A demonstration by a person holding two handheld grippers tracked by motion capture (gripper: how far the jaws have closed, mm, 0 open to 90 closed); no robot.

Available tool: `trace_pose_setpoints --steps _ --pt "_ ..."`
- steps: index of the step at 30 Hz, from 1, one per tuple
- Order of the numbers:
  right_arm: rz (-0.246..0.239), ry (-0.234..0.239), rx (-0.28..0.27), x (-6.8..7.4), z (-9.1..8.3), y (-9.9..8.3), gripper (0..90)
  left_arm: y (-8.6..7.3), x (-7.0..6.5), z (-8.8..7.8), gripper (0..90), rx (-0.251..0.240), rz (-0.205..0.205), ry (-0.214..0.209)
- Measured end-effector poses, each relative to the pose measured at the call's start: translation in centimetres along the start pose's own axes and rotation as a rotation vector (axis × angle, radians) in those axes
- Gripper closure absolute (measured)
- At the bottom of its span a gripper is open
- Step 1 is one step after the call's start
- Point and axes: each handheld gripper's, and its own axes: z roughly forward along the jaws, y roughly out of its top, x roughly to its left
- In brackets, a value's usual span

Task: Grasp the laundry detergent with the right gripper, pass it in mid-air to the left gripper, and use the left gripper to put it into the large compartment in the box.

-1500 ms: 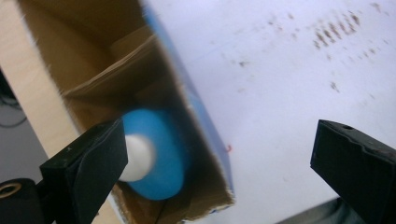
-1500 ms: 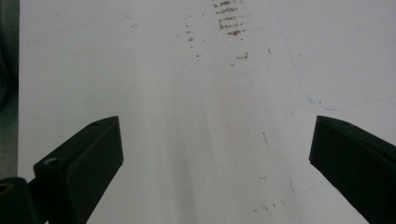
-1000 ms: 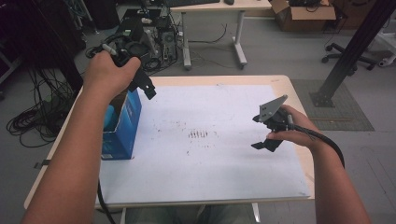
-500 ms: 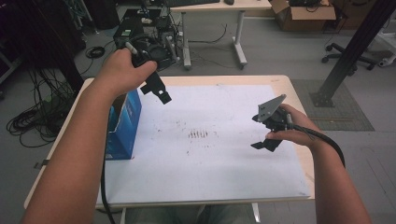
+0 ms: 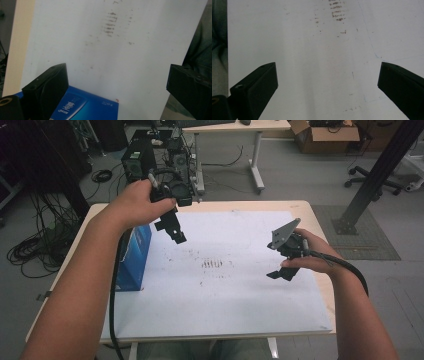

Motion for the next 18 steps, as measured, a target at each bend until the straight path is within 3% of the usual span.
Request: trace_pose_setpoints --steps 1,6,12,14,18 --pt "-0.001 0.001 0.007 0.0 -0.1 0.1 2.8 0.1 -0.1 0.2 4.3 0.017 0.022 -0.008" --pt "-0.014 0.005 0.029 -0.2 -0.5 0.9 2.7 0.2 -0.8 1.5 4.3 0.049 0.057 -0.055" --pt "-0.022 0.02 0.046 -0.3 -1.0 1.8 2.8 0.1 -1.0 3.0 4.5 0.076 0.075 -0.065" --pt "-0.021 0.025 0.059 -0.5 -1.1 2.0 2.8 0.0 -0.8 3.4 4.6 0.085 0.083 -0.044" --pt "-0.015 0.035 0.076 -0.7 -1.2 2.3 2.8 -0.3 -0.7 3.6 4.6 0.076 0.079 -0.059"
